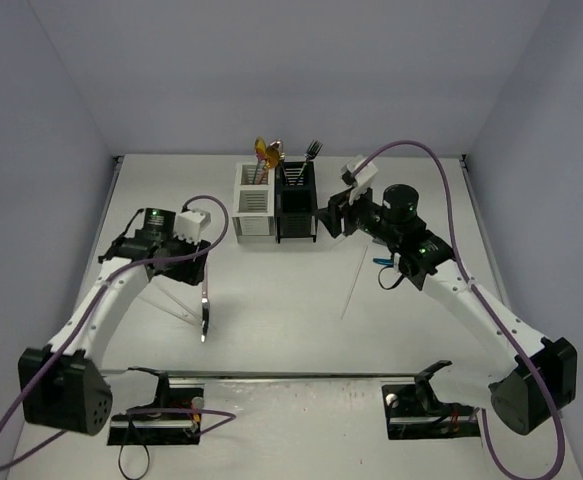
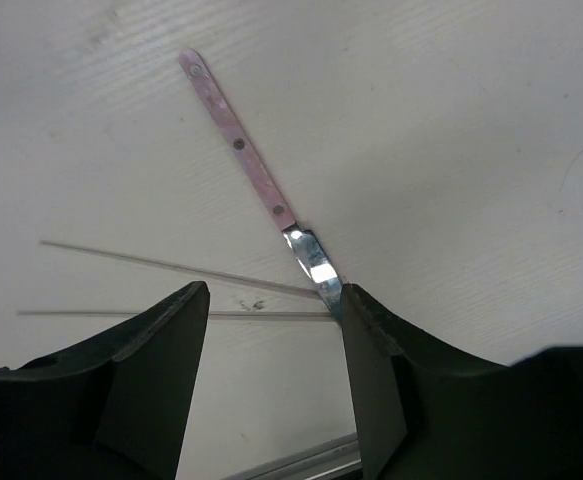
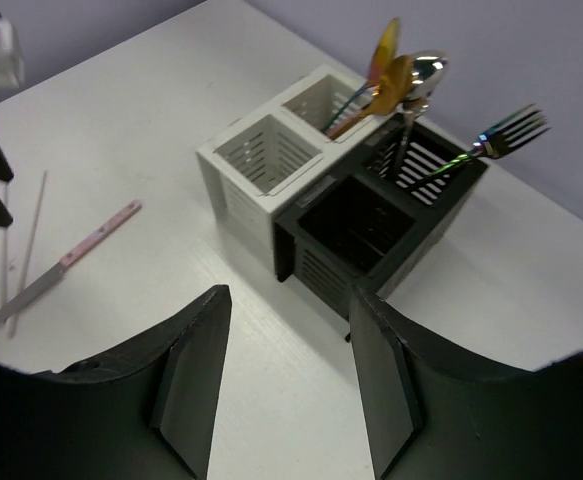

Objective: Sort the eating utensils into containers

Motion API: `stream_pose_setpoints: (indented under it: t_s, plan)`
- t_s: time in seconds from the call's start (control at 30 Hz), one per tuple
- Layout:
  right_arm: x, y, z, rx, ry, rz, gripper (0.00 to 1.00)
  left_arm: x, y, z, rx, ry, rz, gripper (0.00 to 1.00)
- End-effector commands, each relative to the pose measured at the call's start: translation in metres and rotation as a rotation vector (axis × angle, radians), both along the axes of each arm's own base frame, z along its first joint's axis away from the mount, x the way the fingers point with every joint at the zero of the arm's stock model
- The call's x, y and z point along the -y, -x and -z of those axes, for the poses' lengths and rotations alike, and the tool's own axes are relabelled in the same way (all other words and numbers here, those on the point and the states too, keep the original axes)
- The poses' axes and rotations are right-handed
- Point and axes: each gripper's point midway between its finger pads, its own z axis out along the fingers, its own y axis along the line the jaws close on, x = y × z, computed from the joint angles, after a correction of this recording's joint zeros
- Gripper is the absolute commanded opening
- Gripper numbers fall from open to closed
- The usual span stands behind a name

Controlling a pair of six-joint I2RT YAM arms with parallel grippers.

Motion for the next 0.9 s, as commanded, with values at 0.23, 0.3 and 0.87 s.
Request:
stream_pose_setpoints:
  t_s: [0.23,0.3,0.87]
  plan:
    - [0.051,-0.016,-0.048,0.164,-0.024,0.245,0.50,0.015,-0.020,0.073,-0.269,-0.004,-0.276,0.48]
    - [0.053,-0.019,-0.047,0.161,-0.023,0.260,0.50,0.009,-0.024,0.083,-0.276,-0.040,-0.311,0.46]
    - [0.040,-0.014,-0.045,0.218,0.047,0.137,0.39,0.010,-0.051,0.123,-0.332,-0.084,-0.382,0.03]
